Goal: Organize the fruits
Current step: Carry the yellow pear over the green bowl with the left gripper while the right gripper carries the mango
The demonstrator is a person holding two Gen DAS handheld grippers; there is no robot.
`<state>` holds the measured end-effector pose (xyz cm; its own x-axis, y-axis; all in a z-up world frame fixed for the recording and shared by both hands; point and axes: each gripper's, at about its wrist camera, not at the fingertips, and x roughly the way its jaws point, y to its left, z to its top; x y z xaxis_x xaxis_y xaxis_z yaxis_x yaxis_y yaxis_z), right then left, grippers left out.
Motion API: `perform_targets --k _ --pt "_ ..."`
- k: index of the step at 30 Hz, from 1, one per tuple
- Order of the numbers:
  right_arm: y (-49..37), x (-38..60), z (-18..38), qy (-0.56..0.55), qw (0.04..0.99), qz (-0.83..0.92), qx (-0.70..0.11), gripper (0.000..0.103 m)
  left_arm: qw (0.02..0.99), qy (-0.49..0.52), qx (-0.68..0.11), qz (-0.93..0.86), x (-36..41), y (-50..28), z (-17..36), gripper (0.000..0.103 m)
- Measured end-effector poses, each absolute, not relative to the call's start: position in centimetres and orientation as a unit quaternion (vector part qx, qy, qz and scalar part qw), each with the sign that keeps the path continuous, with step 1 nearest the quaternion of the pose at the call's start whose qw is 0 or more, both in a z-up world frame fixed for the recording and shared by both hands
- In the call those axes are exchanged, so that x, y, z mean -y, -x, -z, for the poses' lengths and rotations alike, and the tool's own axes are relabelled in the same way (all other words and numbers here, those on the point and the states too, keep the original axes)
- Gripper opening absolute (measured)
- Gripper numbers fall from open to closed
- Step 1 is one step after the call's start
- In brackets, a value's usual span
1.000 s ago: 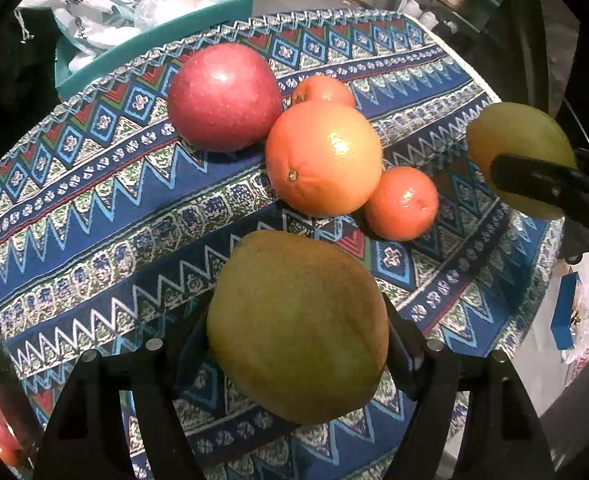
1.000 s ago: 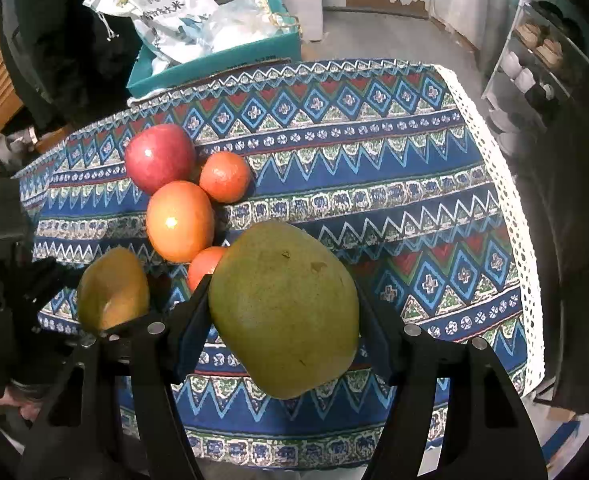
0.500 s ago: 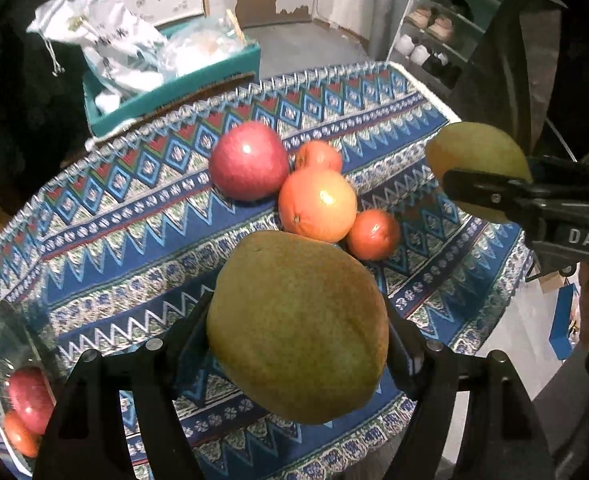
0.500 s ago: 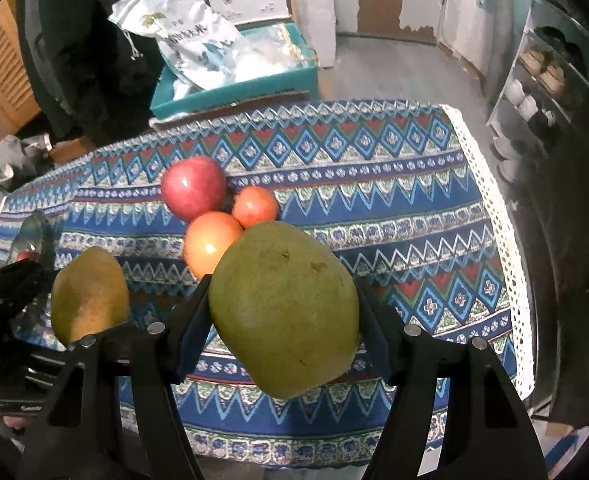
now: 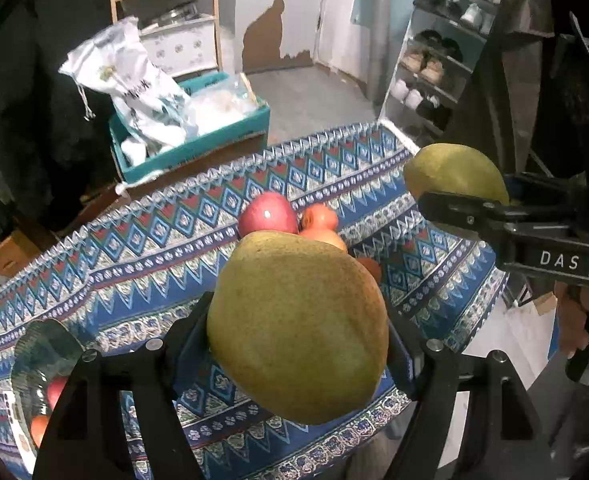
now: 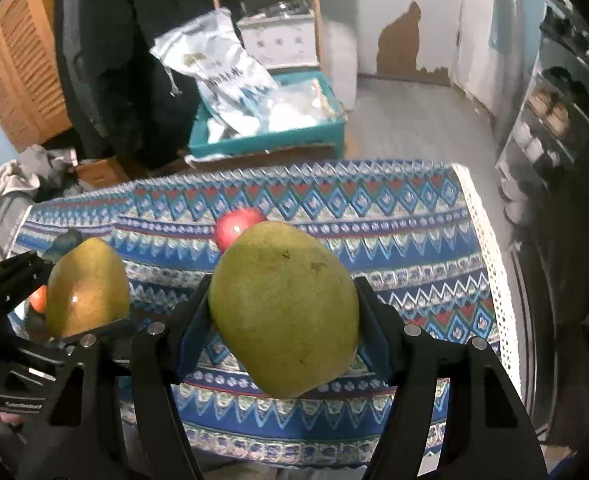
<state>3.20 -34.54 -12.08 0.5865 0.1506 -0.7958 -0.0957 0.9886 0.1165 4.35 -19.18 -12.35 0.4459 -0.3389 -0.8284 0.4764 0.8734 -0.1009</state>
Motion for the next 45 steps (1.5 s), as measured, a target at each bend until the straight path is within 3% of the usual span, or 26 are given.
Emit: perform_targets --k 24,45 --pt "-2.4 28.6 4.1 -0.017 0.922 -0.137 -0.362 0.067 0.892 -0.024 -0.391 0.226 12.9 -2.0 4.5 0.078" --pt "-5.1 19.2 3.3 0.003 0.905 -0.215 -0.368 0.067 0.907 0.022 -0.393 0.151 3.5 -2.1 4.7 0.078"
